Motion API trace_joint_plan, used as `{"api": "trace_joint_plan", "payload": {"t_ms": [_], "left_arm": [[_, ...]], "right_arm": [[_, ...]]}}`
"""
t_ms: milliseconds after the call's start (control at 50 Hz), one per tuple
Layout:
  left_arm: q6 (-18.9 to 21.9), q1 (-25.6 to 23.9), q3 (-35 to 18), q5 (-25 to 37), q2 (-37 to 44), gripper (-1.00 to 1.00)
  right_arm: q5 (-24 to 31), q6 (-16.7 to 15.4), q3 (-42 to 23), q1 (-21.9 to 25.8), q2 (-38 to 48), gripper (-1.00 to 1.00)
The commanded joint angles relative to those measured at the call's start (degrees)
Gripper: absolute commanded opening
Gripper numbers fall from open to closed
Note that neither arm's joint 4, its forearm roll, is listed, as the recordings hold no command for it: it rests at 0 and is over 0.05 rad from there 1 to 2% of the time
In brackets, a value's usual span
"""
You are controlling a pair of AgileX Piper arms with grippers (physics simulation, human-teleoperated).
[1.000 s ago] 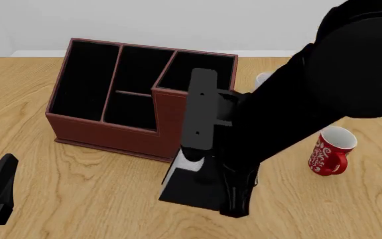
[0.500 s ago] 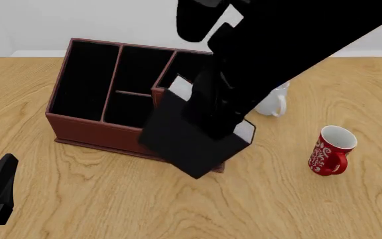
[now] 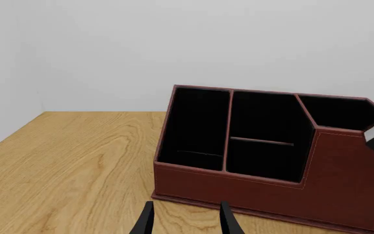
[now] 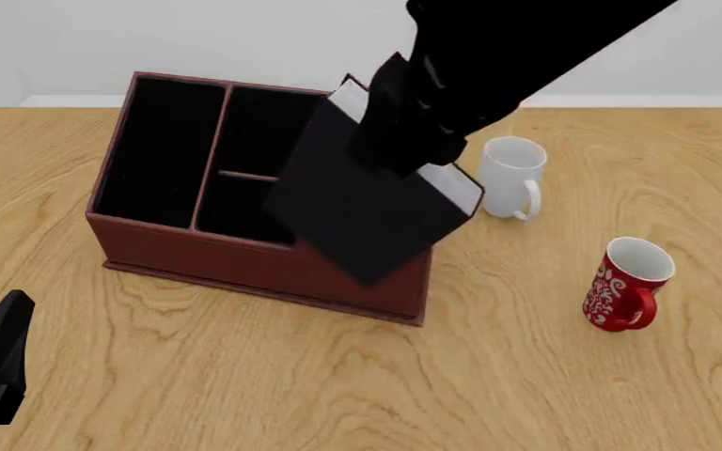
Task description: Pick up the book and place it in the right compartment of the caddy.
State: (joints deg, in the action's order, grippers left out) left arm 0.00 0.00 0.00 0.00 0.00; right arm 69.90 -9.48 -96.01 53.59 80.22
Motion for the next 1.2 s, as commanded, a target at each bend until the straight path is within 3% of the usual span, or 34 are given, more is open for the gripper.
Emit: {"api": "trace_joint_plan", "payload": {"t_ms": [20, 420, 820, 1200], "left_arm": [[0.0, 0.0, 0.0, 0.0, 0.0, 1.0], [0.0, 0.0, 0.0, 0.0, 0.0, 1.0], [0.0, 0.0, 0.0, 0.0, 0.0, 1.0], [0.0, 0.0, 0.0, 0.0, 0.0, 1.0]], "right_arm": [[0.0, -1.7, -3.1, -1.6, 0.0, -1.0], [0.0, -7.3, -5.9, -4.0, -0.1, -1.0], [0.0, -10.0, -9.0, -4.8, -0.1, -1.0], [0.0, -14.9, -11.6, -7.7, -0.7, -1.0]]}}
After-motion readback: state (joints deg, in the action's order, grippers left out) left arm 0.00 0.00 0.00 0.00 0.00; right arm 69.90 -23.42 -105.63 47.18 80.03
